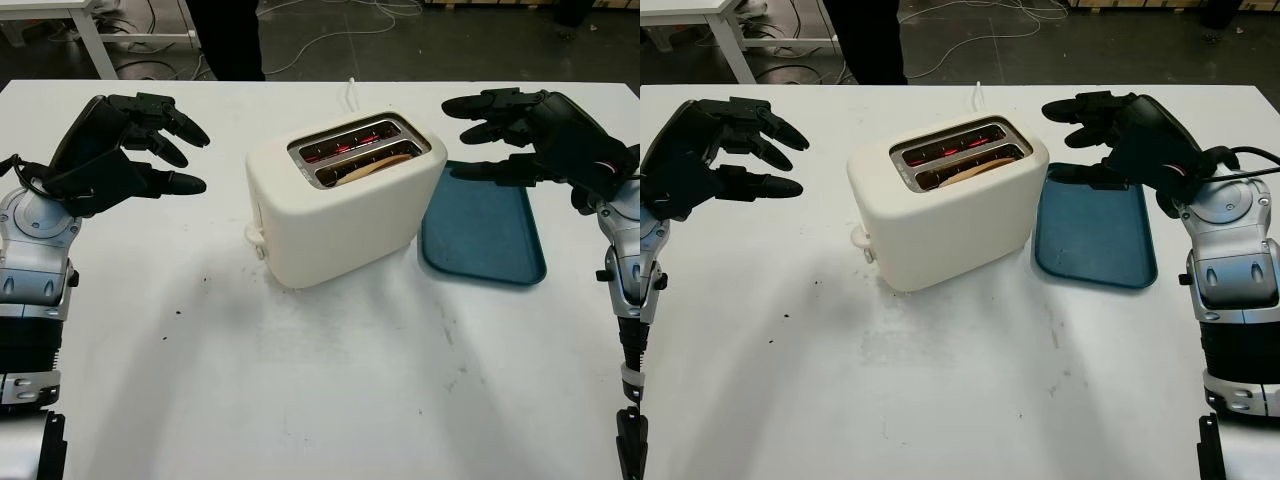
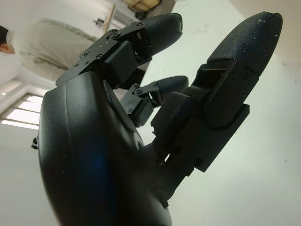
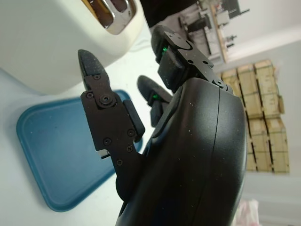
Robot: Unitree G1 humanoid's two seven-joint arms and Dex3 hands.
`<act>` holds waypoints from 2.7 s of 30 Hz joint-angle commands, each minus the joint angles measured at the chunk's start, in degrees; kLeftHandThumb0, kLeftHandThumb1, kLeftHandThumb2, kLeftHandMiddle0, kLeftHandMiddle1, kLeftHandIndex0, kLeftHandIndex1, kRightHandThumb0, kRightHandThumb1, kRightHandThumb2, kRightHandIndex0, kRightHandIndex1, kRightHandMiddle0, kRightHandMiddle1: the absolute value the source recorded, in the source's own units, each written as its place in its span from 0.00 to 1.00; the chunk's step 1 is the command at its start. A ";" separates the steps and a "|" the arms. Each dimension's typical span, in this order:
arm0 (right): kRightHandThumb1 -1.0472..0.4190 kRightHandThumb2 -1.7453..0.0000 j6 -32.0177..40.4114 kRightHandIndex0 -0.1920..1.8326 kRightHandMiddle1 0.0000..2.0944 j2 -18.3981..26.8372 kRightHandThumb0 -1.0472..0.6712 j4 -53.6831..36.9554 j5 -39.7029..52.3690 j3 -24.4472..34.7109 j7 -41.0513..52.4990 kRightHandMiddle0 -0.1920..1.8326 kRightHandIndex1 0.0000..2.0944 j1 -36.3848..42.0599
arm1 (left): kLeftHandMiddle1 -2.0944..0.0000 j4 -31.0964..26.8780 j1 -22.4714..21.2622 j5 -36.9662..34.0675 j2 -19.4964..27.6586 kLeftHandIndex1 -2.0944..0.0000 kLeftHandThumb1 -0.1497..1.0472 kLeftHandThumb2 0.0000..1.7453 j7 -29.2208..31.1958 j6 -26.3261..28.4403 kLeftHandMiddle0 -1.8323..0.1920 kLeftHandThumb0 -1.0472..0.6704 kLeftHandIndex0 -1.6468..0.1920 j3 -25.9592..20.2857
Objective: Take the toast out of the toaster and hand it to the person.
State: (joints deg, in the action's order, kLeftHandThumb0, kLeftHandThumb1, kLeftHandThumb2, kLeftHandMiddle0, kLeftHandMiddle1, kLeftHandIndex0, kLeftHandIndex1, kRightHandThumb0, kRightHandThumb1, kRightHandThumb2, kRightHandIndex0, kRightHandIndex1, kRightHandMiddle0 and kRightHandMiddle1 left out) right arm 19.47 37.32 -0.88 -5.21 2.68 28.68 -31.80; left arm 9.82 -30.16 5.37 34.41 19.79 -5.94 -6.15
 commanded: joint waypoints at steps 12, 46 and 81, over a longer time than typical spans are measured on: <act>0.19 1.00 0.66 0.20 0.00 -0.18 0.47 -0.75 0.71 0.31 0.13 0.37 0.38 -0.45 | 0.57 -0.55 0.32 -0.54 0.03 0.63 0.62 0.00 0.10 -0.16 0.50 0.00 0.46 -0.33; 0.18 1.00 -1.09 0.17 0.00 0.08 0.47 0.29 1.93 0.47 0.59 0.37 0.44 -0.34 | 0.57 -0.20 0.40 -0.25 0.10 0.62 0.62 0.00 -0.22 -0.51 0.50 0.00 0.46 -0.26; 0.41 1.00 -26.95 0.39 0.06 -2.57 0.36 18.31 -12.73 -12.51 -1.92 0.50 0.36 -29.80 | 0.57 -0.86 1.13 -0.24 0.03 0.63 0.63 0.00 -0.76 -0.41 0.50 0.00 0.45 -0.63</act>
State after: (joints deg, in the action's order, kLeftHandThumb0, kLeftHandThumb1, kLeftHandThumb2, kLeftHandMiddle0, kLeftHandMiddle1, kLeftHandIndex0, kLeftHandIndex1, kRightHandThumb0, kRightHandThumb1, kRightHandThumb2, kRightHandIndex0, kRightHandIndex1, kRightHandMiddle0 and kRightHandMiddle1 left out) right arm -6.27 35.36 16.78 -17.45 -9.42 26.79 -60.35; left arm 9.45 -29.69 5.22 34.33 19.49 -6.15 -6.31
